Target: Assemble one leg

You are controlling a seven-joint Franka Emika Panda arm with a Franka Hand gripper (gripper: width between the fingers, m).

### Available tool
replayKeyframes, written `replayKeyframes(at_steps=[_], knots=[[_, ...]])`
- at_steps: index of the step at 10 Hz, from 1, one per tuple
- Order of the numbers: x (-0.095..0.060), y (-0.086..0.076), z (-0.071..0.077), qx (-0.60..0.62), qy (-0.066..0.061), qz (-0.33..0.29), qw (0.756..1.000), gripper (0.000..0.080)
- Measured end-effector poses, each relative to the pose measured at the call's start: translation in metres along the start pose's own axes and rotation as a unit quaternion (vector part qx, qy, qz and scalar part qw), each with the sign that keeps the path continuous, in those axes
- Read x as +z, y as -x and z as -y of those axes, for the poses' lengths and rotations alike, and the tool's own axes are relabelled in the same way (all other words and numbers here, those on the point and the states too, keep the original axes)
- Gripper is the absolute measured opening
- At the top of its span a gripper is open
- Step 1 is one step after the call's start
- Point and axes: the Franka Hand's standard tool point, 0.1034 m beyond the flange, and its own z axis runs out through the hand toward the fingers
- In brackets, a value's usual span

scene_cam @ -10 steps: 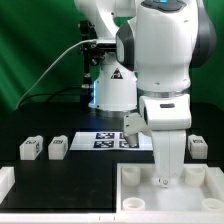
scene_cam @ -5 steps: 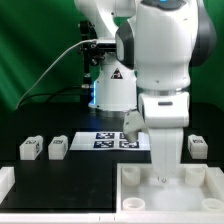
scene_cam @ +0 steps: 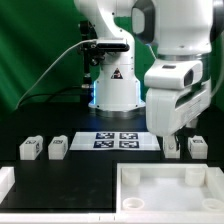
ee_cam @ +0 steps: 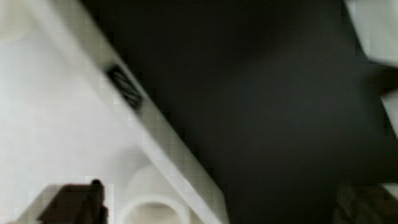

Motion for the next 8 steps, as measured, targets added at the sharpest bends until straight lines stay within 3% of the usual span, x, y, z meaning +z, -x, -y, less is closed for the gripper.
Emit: replayKeyframes(at_steps=[3, 4, 6, 7, 8], knots=[[0.002, -0.002, 0.006, 0.160, -0.008, -0.002, 0.987, 0.0649], [0.003, -0.009, 0.026, 0.229, -0.009, -0.001, 0.973, 0.0649], [0.013, -0.019, 0.059, 0.357, -0.023, -0.008, 0.934, 0.0649], [0.022, -0.019, 0.067, 0.357, -0.024, -0.017, 0.934, 0.0649], [0.023, -0.012, 0.066, 0.345, -0.031, 0.017, 0.938, 0.0649]])
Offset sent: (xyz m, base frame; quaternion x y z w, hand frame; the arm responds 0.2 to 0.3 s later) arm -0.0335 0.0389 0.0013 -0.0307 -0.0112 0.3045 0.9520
